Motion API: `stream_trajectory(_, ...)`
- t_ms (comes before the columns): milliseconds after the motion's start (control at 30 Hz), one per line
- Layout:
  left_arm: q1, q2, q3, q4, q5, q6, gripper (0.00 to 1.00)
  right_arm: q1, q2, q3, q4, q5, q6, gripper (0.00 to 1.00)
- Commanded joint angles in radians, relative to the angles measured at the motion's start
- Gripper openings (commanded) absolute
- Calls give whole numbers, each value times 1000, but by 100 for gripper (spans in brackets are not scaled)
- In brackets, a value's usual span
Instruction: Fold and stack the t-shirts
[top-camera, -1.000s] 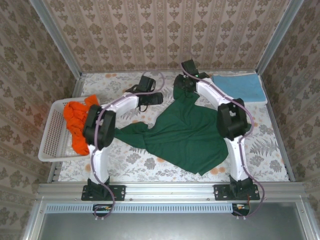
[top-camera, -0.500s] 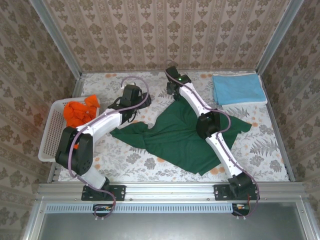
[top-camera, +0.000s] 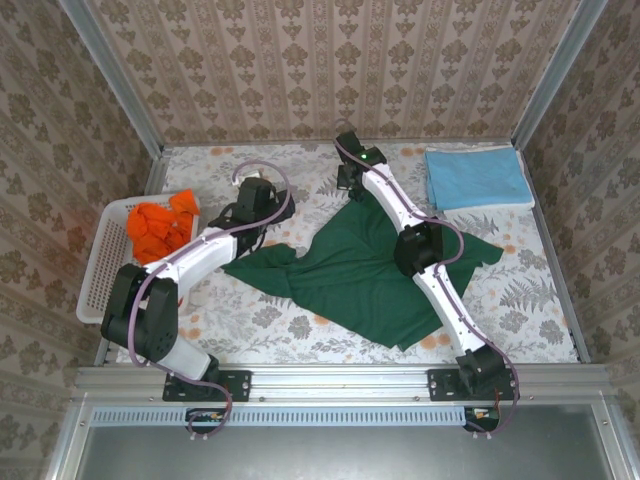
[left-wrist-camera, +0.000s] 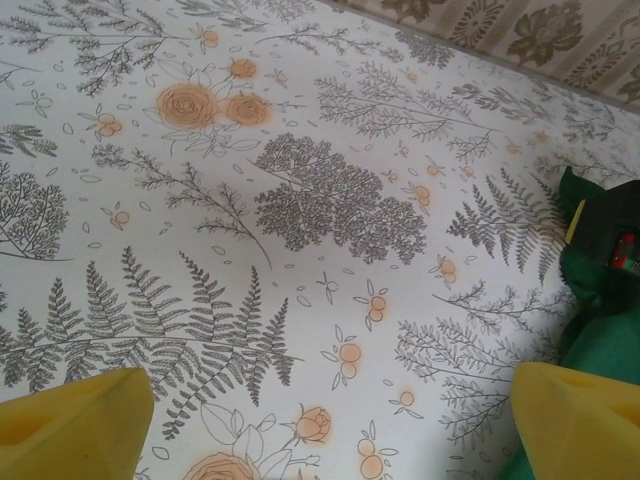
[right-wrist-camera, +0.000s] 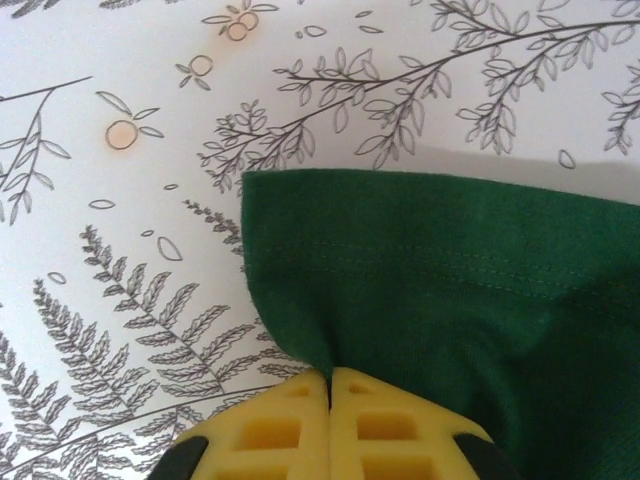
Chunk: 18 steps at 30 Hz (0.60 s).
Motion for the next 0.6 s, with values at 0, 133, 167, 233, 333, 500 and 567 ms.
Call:
stream_trajectory(0,27,-41,-16,24,33,-4,93,22,2,7,-76,-96,4,0)
stream_trajectory(133,79,-20,-1,31,145,24,93,46,-64,101,-53,-185,18,0)
stream_trajectory(167,85,-10,4,38,180,34,92,52,-78,130,-48,-205,33,0)
stream_trajectory(233,92,13,18,52,244,52,91,59,-110,212,-35,-260,65,0)
stream_trajectory(333,95,28,24,104,333,76,90,60,-179,222,12,-338,116,0)
stream_trajectory(500,99,66,98,146,467,138,92,59,-239,223,23,-400,164,0)
stream_trajectory(567,111,103,136,173,544,135,92,56,-252,222,19,-421,185,0)
